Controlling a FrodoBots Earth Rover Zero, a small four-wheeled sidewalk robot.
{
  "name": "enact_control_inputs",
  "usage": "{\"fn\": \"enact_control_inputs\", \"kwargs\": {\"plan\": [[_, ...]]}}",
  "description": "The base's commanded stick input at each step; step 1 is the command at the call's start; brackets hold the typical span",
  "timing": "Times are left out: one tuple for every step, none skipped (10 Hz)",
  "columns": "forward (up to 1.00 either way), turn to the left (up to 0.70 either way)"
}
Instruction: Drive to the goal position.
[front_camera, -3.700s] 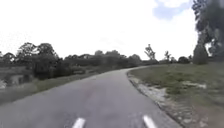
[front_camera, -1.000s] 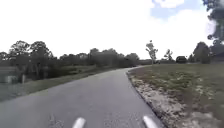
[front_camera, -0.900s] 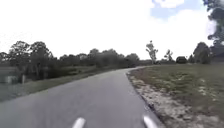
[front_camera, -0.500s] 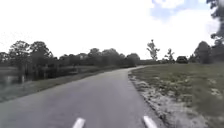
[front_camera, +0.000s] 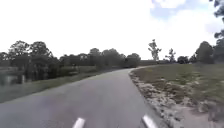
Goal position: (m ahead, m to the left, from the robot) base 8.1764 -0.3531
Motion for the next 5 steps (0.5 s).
{"fn": "enact_control_inputs", "kwargs": {"plan": [[0.85,0.0],[0.85,0.0],[0.85,0.0],[0.85,0.0],[0.85,0.0]]}}
